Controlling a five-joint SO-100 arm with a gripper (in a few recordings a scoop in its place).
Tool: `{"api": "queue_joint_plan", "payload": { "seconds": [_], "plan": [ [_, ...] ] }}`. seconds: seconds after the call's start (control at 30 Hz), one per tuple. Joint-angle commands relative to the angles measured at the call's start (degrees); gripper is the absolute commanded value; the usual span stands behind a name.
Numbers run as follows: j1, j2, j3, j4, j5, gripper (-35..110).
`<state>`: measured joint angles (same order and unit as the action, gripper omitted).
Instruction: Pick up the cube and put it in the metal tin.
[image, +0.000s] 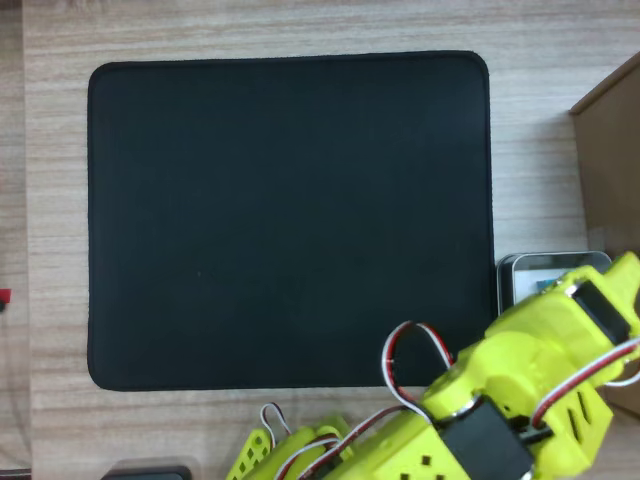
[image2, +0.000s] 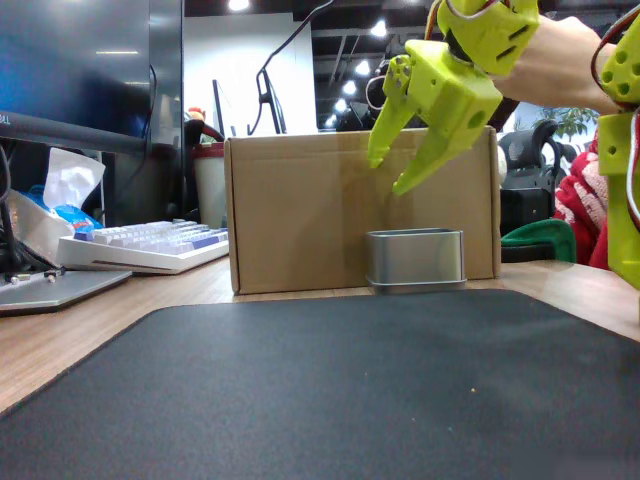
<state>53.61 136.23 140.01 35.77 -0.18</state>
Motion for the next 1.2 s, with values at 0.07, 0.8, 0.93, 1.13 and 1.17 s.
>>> {"api": "queue_joint_plan", "payload": {
  "seconds": [0.07, 0.8, 0.93, 1.13, 1.17],
  "plan": [
    [-2.72, 5.01, -0.97, -0.53, -0.09, 14],
    [-41.22, 40.78, 18.37, -0.53, -3.43, 0],
    [-45.53, 46.58, 21.71, 0.88, -3.43, 0],
    [-49.13, 56.43, 27.6, 6.33, -3.16, 0],
    [-49.22, 56.43, 28.21, 6.59, -2.37, 0]
  ]
}}
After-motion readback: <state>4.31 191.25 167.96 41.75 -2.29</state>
